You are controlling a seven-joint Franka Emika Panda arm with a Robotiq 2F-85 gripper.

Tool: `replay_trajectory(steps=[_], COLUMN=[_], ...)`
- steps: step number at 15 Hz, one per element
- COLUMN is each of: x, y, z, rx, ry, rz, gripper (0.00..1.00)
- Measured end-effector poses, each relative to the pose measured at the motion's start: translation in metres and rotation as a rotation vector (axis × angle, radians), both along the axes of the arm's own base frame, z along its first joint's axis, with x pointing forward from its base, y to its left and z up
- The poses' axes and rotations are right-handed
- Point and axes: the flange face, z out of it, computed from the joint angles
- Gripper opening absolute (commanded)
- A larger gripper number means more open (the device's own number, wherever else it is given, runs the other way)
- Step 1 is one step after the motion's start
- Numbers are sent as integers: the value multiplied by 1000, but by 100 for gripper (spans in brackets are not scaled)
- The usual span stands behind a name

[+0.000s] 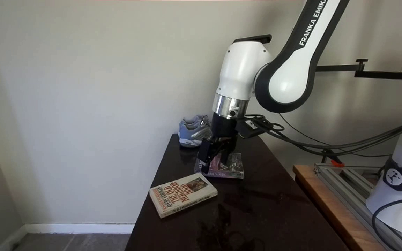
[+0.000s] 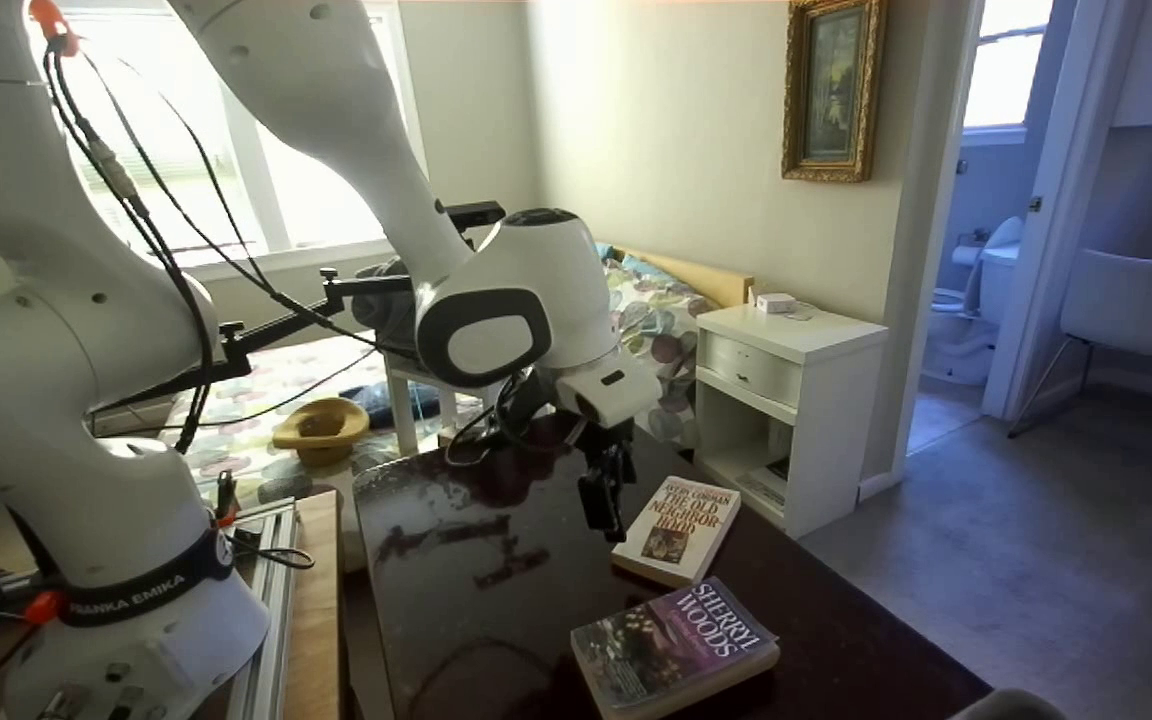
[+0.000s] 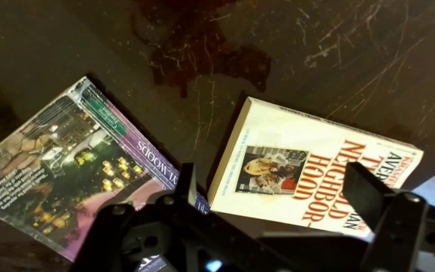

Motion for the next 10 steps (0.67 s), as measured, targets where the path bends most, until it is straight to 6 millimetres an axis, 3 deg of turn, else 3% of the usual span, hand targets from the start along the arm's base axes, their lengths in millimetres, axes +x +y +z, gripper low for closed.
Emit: replay_trajectory(steps=[5, 10], x=[14, 31], y=[-8, 9], z=[12, 17], rx=[-73, -103], ry=[26, 31], rz=[196, 292], gripper=[100, 100])
